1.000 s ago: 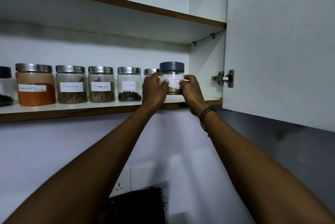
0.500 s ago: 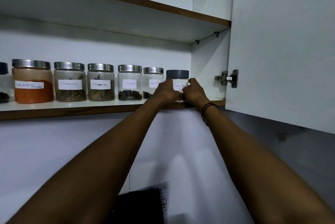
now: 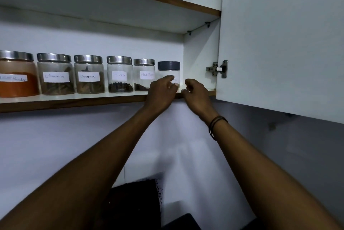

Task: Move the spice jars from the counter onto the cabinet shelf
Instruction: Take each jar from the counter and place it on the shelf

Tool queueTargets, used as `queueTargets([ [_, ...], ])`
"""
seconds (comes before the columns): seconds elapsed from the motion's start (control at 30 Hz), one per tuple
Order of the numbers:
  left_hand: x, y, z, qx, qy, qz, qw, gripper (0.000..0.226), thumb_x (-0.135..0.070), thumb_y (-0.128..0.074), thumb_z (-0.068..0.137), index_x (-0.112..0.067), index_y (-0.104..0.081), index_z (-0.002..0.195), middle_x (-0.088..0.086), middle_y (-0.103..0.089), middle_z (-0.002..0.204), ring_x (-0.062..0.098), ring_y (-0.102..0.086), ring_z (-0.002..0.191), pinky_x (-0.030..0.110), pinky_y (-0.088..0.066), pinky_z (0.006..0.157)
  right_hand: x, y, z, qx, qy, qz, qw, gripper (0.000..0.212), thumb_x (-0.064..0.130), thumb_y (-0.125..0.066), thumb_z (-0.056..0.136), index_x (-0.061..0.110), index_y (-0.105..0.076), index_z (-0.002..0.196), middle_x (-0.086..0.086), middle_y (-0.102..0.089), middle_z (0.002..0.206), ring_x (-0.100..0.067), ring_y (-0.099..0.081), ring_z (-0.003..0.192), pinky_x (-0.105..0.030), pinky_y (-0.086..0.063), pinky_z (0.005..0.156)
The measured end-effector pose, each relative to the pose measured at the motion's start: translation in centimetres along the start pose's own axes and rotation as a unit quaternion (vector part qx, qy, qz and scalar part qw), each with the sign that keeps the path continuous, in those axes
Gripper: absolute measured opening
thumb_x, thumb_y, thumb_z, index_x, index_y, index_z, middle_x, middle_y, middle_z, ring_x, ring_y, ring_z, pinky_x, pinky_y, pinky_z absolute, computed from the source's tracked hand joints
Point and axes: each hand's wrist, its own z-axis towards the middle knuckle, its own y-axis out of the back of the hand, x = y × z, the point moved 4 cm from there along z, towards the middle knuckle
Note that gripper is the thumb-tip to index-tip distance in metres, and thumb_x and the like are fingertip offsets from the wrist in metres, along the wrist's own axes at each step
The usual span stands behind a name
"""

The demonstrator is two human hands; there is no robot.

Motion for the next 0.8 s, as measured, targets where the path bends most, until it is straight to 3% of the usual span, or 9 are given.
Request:
queueTargets([
  [0.1, -0.5, -1.6, -4.1, 0.013, -0.028, -0.06, 0.998, 0.029, -0.023, -0.057, 0.097, -0.01, -0.068, 0.121, 0.006, -0.073, 0.114, 0.017, -0.067, 0.102, 0.027, -0.052, 0.088, -1.1, 0.8, -4.7, 0.02, 0.023, 0.036, 0.999, 0.031, 0.015, -0.058, 0.095, 0.009, -0.063, 0.125, -0.006, -0.068, 0.121, -0.017, -0.063, 0.113, -0.031, -0.05, 0.097],
  [0.2, -0.2, -4.5, -9.1, 0.061, -0.001, -0.104, 0.993, 0.032, -0.024, -0.058, 0.098, -0.011, -0.066, 0.127, 0.003, -0.071, 0.121, 0.012, -0.066, 0.107, 0.005, -0.045, 0.086, -3.5, 0.8, -9.9, 0.04, 0.025, 0.012, 0.999, 0.027, 0.017, -0.059, 0.094, 0.015, -0.065, 0.121, 0.0, -0.07, 0.115, -0.011, -0.064, 0.107, -0.028, -0.052, 0.093],
  [0.23, 0.0, -5.7, -11.0, 0.082, 0.014, -0.118, 0.989, 0.033, -0.024, -0.057, 0.099, -0.011, -0.065, 0.128, 0.004, -0.071, 0.122, 0.012, -0.067, 0.109, 0.005, -0.045, 0.088, -4.5, 0.6, -11.8, 0.045, 0.02, 0.002, 0.999, 0.027, 0.016, -0.058, 0.094, 0.017, -0.065, 0.12, 0.002, -0.07, 0.114, -0.009, -0.064, 0.105, -0.025, -0.052, 0.091],
  [0.33, 1.2, -9.7, -17.3, 0.146, 0.085, -0.163, 0.972, 0.035, -0.022, -0.052, 0.101, -0.014, -0.062, 0.133, 0.005, -0.071, 0.123, 0.013, -0.067, 0.112, 0.021, -0.049, 0.099, -8.2, -0.1, -17.5, 0.072, -0.031, -0.024, 0.997, 0.029, 0.014, -0.056, 0.094, 0.019, -0.065, 0.12, 0.003, -0.07, 0.116, -0.009, -0.063, 0.107, -0.025, -0.05, 0.093],
  [0.47, 2.4, -14.4, -26.0, 0.217, 0.159, -0.175, 0.947, 0.038, -0.016, -0.05, 0.102, -0.012, -0.057, 0.139, 0.005, -0.064, 0.135, 0.015, -0.06, 0.123, 0.024, -0.044, 0.106, -13.3, -0.8, -25.4, 0.112, -0.118, -0.054, 0.985, 0.032, 0.013, -0.054, 0.094, 0.015, -0.063, 0.125, -0.001, -0.067, 0.122, -0.014, -0.061, 0.111, -0.027, -0.048, 0.097],
  [0.6, 3.2, -17.9, -34.2, 0.292, 0.179, -0.133, 0.93, 0.038, -0.009, -0.052, 0.099, -0.007, -0.058, 0.136, 0.011, -0.065, 0.132, 0.017, -0.063, 0.116, 0.008, -0.038, 0.096, -17.7, -1.4, -33.6, 0.137, -0.181, -0.081, 0.971, 0.028, 0.012, -0.055, 0.091, 0.01, -0.065, 0.117, -0.005, -0.068, 0.116, -0.017, -0.061, 0.107, -0.028, -0.047, 0.093],
  [0.67, 3.7, -19.2, -37.5, 0.343, 0.161, -0.096, 0.921, 0.035, -0.008, -0.052, 0.098, -0.002, -0.061, 0.131, 0.017, -0.068, 0.122, 0.018, -0.064, 0.105, 0.005, -0.037, 0.089, -19.7, -2.0, -37.3, 0.158, -0.198, -0.089, 0.963, 0.019, 0.01, -0.054, 0.09, 0.01, -0.067, 0.104, -0.003, -0.069, 0.104, -0.015, -0.062, 0.094, -0.023, -0.047, 0.08],
  [0.73, 4.7, -20.1, -39.8, 0.388, 0.156, -0.07, 0.905, 0.03, -0.007, -0.053, 0.097, 0.002, -0.064, 0.123, 0.021, -0.068, 0.117, 0.027, -0.064, 0.107, 0.021, -0.043, 0.095, -21.4, -2.9, -39.9, 0.186, -0.217, -0.08, 0.955, 0.014, 0.008, -0.051, 0.092, 0.008, -0.064, 0.091, -0.001, -0.069, 0.095, -0.01, -0.061, 0.083, -0.019, -0.043, 0.07],
  [0.8, 5.6, -21.0, -41.4, 0.416, 0.123, -0.037, 0.9, 0.025, -0.005, -0.053, 0.096, 0.007, -0.066, 0.115, 0.023, -0.068, 0.117, 0.033, -0.063, 0.111, 0.036, -0.044, 0.103, -23.0, -4.1, -41.8, 0.201, -0.244, -0.042, 0.948, 0.014, 0.007, -0.05, 0.094, 0.005, -0.064, 0.095, -0.005, -0.069, 0.101, -0.011, -0.061, 0.089, -0.024, -0.045, 0.076],
])
